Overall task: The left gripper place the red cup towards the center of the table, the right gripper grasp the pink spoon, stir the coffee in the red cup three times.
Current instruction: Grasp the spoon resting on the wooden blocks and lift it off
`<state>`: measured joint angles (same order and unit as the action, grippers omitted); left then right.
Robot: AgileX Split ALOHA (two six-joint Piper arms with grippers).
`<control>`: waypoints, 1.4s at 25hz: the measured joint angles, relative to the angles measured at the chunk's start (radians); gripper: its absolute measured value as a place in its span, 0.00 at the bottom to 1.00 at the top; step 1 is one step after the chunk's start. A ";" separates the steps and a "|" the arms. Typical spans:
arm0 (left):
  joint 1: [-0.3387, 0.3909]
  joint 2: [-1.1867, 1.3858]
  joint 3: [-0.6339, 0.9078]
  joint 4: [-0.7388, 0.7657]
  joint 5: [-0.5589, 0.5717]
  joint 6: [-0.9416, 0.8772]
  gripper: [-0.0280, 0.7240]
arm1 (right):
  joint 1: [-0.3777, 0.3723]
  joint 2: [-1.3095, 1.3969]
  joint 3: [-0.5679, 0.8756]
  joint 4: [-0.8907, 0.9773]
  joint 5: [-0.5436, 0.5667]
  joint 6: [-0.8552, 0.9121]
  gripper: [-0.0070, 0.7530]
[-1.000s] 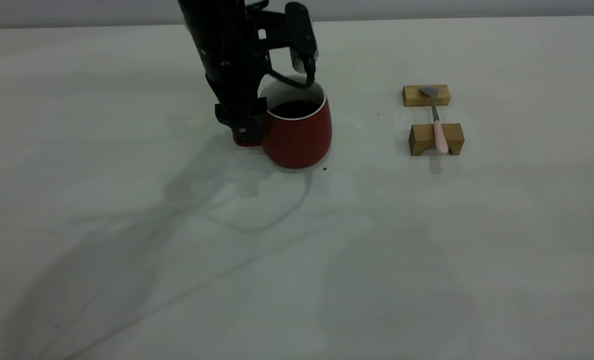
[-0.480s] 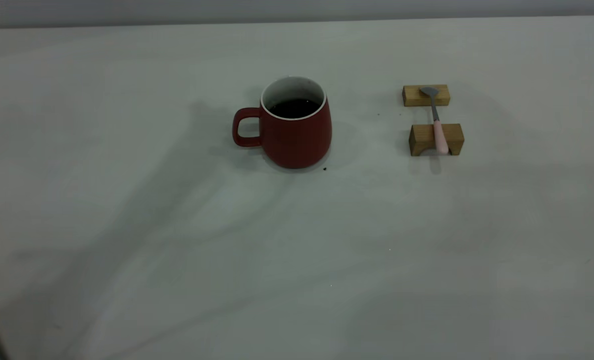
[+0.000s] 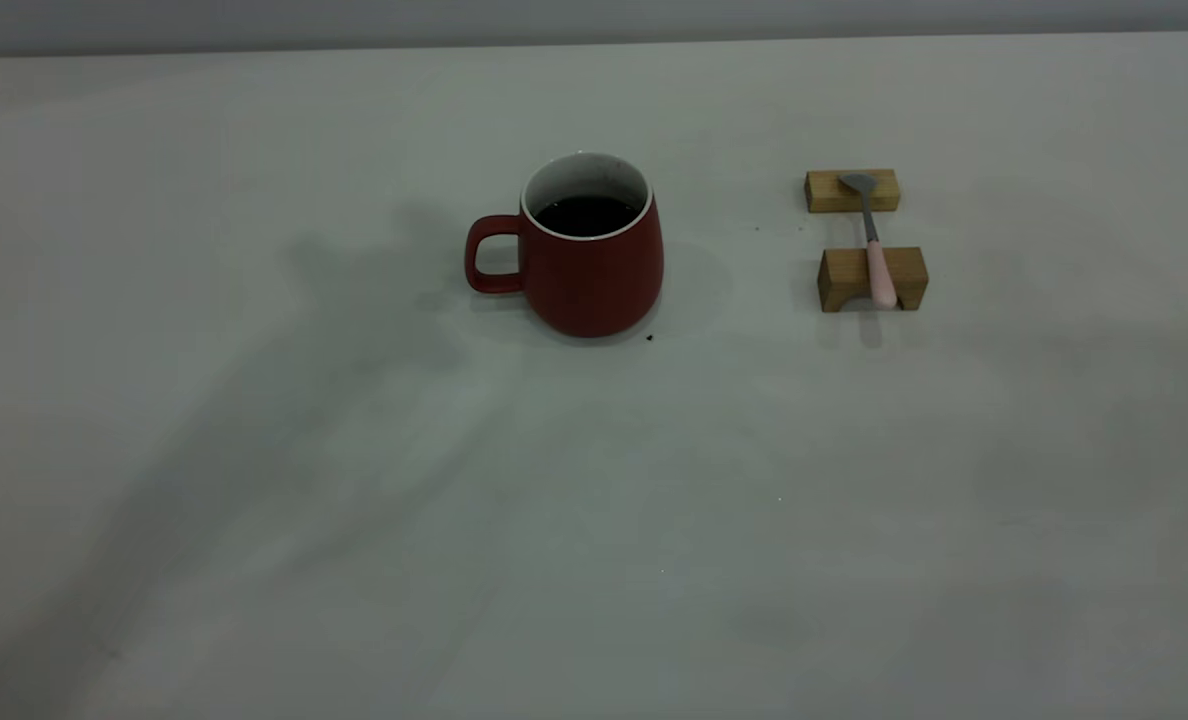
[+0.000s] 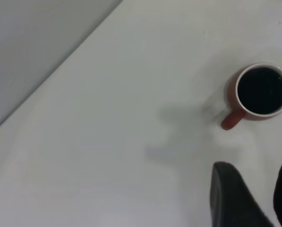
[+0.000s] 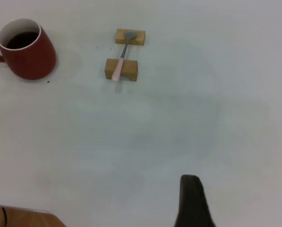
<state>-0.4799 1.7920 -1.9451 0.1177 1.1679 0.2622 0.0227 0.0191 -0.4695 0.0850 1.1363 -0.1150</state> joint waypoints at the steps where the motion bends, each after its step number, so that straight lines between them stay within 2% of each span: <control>1: 0.000 -0.037 0.039 0.004 0.000 -0.025 0.41 | 0.000 0.000 0.000 0.000 0.000 0.000 0.75; 6: 0.000 -0.340 0.340 0.015 0.000 -0.117 0.36 | 0.000 0.000 0.000 0.000 0.000 0.000 0.75; 11: 0.010 -0.688 0.715 0.026 0.000 -0.193 0.36 | 0.000 0.000 0.000 0.000 0.000 0.000 0.75; 13: 0.060 -0.813 0.863 0.006 0.000 -0.246 0.36 | 0.000 0.000 0.000 0.000 0.000 0.000 0.75; 19: 0.298 -1.207 1.192 -0.005 -0.005 -0.305 0.36 | 0.000 0.000 0.000 0.000 0.000 0.000 0.75; 27: 0.480 -1.617 1.401 -0.012 -0.020 -0.340 0.36 | 0.000 0.000 0.000 0.000 0.000 0.000 0.75; 35: 0.500 -1.779 1.442 -0.050 -0.048 -0.335 0.36 | 0.000 0.000 0.000 0.000 0.000 0.000 0.75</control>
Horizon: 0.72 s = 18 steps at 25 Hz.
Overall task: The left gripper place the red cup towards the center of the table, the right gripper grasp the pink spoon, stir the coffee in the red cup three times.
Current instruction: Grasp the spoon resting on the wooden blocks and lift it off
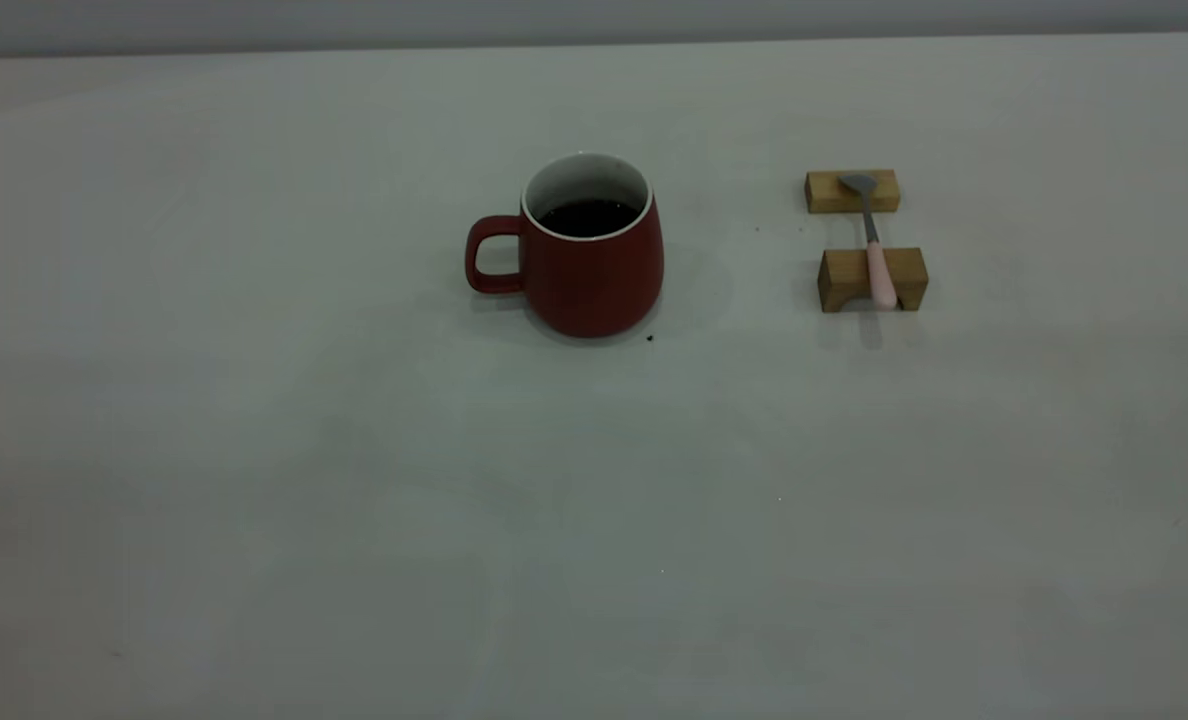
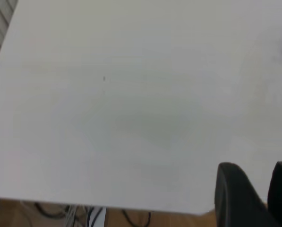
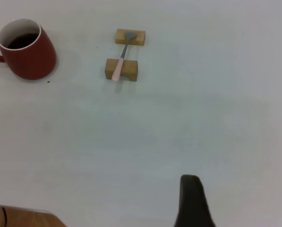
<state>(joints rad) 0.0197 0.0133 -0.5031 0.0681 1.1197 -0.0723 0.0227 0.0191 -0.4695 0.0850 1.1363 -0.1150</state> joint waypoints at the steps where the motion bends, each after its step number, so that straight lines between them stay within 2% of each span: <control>1: 0.000 -0.016 0.005 0.000 0.000 0.006 0.36 | 0.000 0.000 0.000 0.000 0.000 0.000 0.75; 18: 0.000 -0.031 0.016 -0.008 0.011 0.035 0.36 | 0.000 0.000 0.000 0.000 0.000 0.000 0.75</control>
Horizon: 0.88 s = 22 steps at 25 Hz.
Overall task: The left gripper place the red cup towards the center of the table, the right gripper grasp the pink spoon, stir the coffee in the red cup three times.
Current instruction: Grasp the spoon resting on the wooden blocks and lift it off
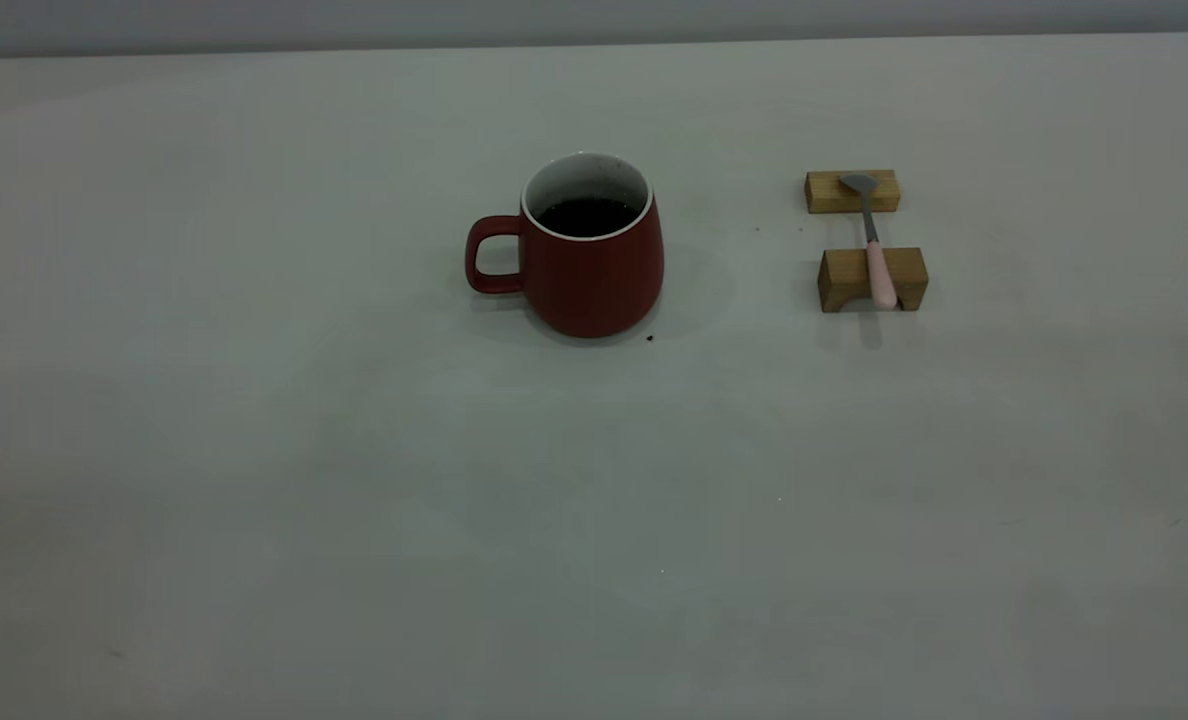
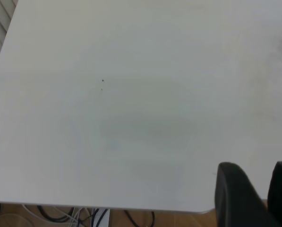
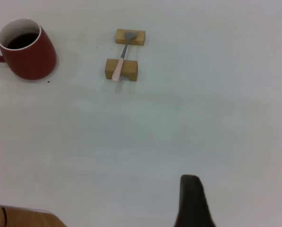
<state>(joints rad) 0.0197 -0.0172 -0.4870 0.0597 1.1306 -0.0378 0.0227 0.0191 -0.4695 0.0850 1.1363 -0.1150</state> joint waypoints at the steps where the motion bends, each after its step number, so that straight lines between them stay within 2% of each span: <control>1: 0.000 0.000 0.000 0.000 0.000 0.000 0.36 | 0.000 0.000 0.000 0.000 0.000 0.000 0.75; 14: 0.000 0.000 0.000 0.000 0.000 0.000 0.36 | 0.000 0.060 -0.018 -0.016 -0.012 0.028 0.75; 17: 0.000 0.000 0.000 0.000 0.000 0.000 0.36 | 0.000 0.215 -0.073 -0.058 -0.073 0.059 0.76; 22: 0.000 0.000 0.000 0.000 0.000 0.000 0.36 | 0.000 0.607 -0.129 -0.041 -0.281 0.070 0.81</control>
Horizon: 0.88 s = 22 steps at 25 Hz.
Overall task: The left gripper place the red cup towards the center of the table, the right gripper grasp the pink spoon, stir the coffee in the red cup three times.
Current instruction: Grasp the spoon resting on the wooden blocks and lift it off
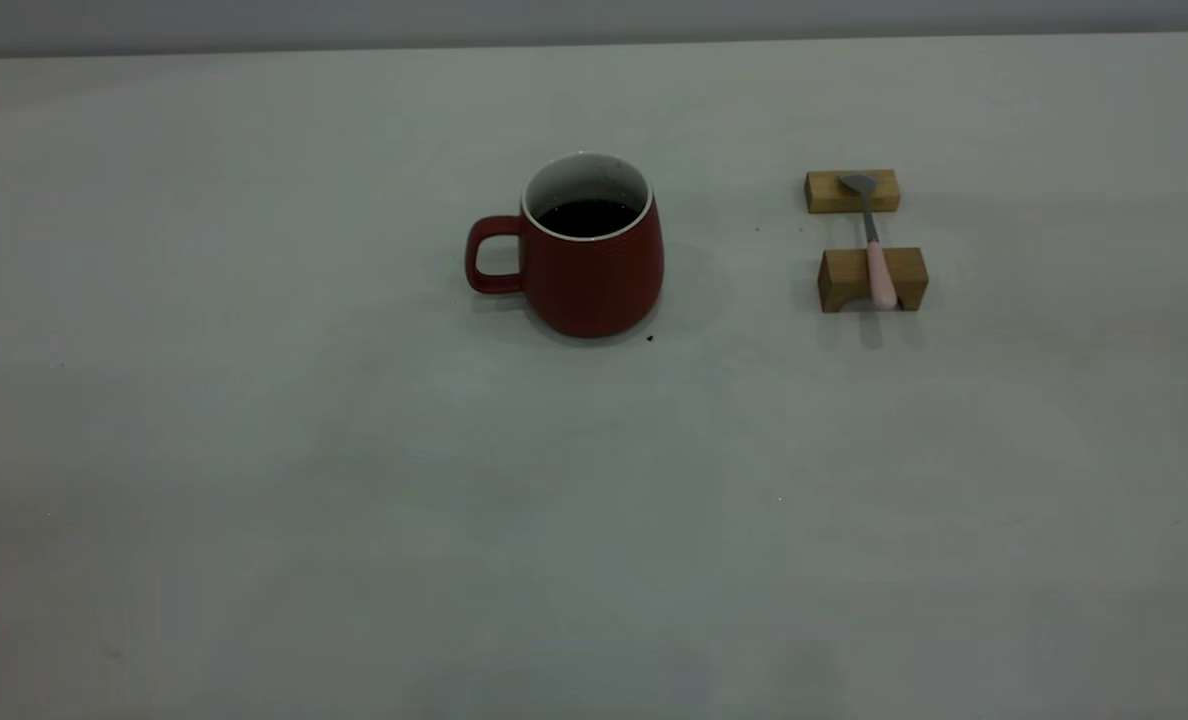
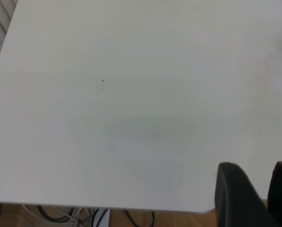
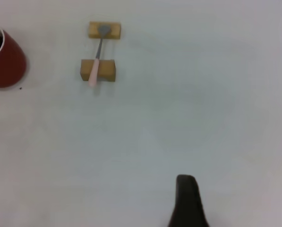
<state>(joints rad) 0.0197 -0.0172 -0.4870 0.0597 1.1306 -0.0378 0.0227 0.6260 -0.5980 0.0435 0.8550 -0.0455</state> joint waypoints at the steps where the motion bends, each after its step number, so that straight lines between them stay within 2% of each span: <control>1: 0.000 0.000 0.000 0.000 0.000 0.000 0.36 | 0.000 0.072 -0.013 0.017 -0.041 -0.001 0.82; 4: 0.000 0.000 0.000 0.000 0.000 0.000 0.36 | 0.000 0.325 -0.063 0.067 -0.134 -0.036 0.85; 8: 0.000 0.000 0.000 0.000 0.000 0.000 0.36 | 0.021 0.620 -0.169 0.146 -0.194 -0.121 0.86; 15: 0.000 0.000 0.000 0.000 0.000 0.000 0.36 | 0.142 1.096 -0.364 0.184 -0.289 -0.178 0.86; 22: 0.000 0.000 0.000 0.000 0.000 0.000 0.36 | 0.238 1.422 -0.566 0.196 -0.314 -0.151 0.86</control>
<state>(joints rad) 0.0197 -0.0172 -0.4870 0.0597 1.1306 -0.0378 0.2609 2.0482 -1.1639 0.2392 0.5408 -0.1964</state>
